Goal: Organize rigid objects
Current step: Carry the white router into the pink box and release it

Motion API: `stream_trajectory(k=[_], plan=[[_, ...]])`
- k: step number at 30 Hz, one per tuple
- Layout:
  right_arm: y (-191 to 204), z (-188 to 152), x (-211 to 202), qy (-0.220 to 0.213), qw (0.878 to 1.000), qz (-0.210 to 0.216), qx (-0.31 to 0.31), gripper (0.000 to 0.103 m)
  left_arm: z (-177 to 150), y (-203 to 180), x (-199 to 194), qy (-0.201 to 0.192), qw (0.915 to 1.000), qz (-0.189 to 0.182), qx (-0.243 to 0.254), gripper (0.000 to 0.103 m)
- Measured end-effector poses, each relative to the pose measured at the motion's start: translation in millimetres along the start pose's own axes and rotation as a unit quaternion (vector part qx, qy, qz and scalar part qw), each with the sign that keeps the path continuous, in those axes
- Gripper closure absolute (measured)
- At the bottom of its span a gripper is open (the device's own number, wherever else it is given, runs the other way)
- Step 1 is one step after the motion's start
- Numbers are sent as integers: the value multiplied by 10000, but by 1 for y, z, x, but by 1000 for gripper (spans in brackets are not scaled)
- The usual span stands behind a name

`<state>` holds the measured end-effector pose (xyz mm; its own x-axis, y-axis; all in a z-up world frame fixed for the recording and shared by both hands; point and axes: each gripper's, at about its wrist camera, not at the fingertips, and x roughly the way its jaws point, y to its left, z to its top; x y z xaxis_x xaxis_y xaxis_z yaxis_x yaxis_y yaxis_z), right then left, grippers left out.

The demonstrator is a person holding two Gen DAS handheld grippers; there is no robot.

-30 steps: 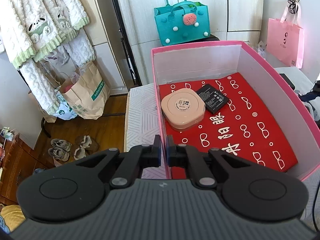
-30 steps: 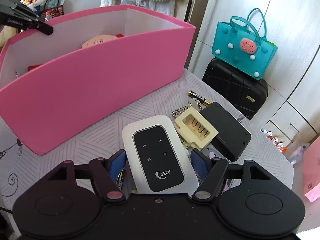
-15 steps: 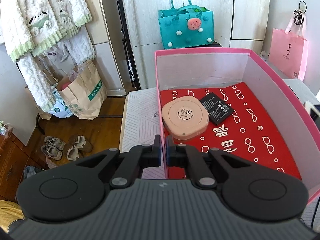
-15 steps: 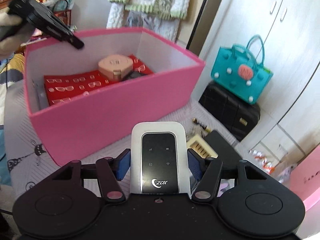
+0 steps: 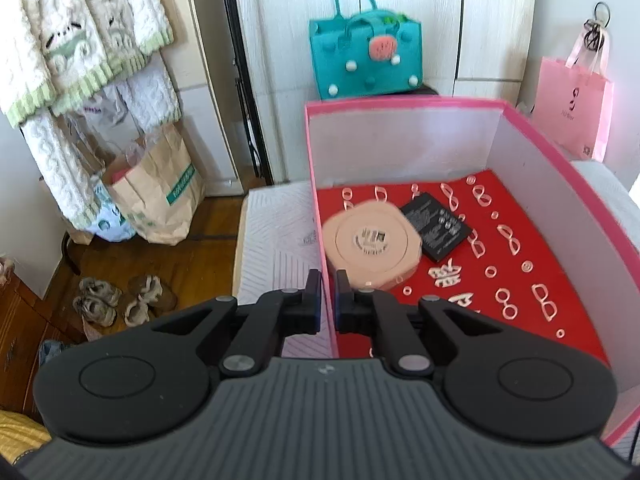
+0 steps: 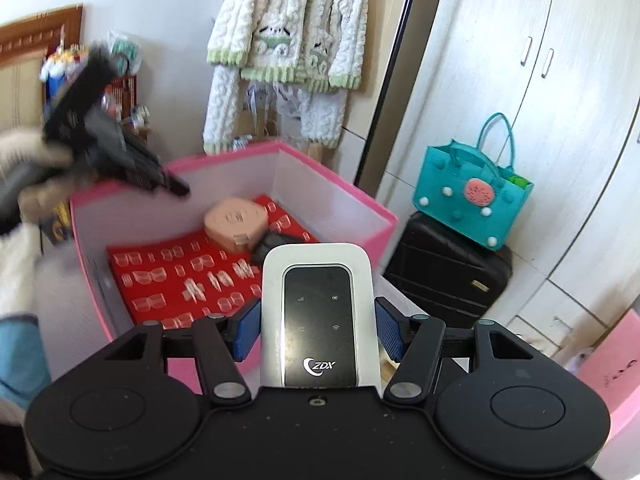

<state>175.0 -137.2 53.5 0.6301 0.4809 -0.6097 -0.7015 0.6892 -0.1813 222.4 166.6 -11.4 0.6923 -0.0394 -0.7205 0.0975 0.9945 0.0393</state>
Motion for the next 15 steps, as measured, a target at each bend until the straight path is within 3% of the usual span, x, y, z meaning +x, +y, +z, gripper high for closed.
stream_trajectory(k=[6,15], plan=[[15,30,23,-70,9996,51,-275,38,0,1,0,-15,10000,4,-66,97],[26,65,104,388,9953,-116,-879,38,-2,-4,-3,-159,9998,126,73,98]])
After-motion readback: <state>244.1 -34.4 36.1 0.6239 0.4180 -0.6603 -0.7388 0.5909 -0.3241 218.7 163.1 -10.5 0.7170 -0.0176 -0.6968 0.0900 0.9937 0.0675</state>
